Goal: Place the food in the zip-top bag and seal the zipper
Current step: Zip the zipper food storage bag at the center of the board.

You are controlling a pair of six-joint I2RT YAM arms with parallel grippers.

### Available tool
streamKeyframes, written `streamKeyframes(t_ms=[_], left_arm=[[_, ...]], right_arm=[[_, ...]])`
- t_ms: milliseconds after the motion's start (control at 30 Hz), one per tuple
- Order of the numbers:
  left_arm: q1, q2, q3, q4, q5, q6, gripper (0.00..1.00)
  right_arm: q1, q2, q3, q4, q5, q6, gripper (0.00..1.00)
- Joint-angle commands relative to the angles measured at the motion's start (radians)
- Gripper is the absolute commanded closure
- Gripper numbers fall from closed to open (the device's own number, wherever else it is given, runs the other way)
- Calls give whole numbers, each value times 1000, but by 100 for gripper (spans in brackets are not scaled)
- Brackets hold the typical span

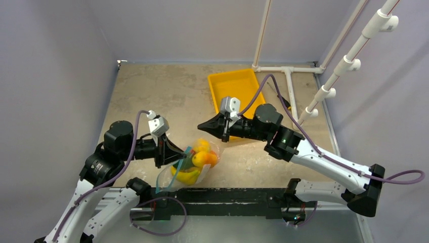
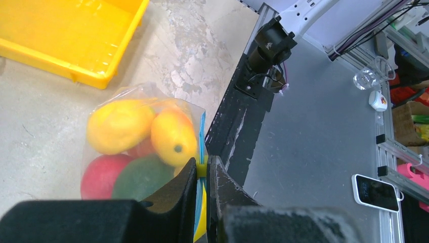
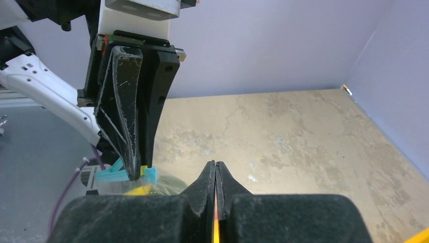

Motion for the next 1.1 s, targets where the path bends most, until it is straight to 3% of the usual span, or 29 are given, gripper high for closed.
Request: streamKeyframes(t_ms=[0, 67, 200, 300, 467, 700, 1067], left_arm=[[-5, 8, 6, -9, -2, -17, 100], [-5, 12, 10, -6, -1, -11, 100], [-5, 25, 9, 10, 11, -5, 100], [-5, 29, 13, 25, 27, -3, 100], [-5, 37, 16, 54, 63, 9, 100], [-5, 54, 30, 81, 105, 33, 100], [-5, 65, 37, 87, 119, 55, 100]], right_arm=[[0, -10, 30, 28, 42, 8, 100], [0, -11, 33, 22, -5, 1, 100], [0, -11, 39, 1, -101, -19, 67], [0, 5, 53, -40, -194, -40, 51], [0, 56, 84, -84, -291, -57, 42], [0, 124, 112, -109, -329, -82, 41], [0, 186, 132, -149, -388, -112, 60]])
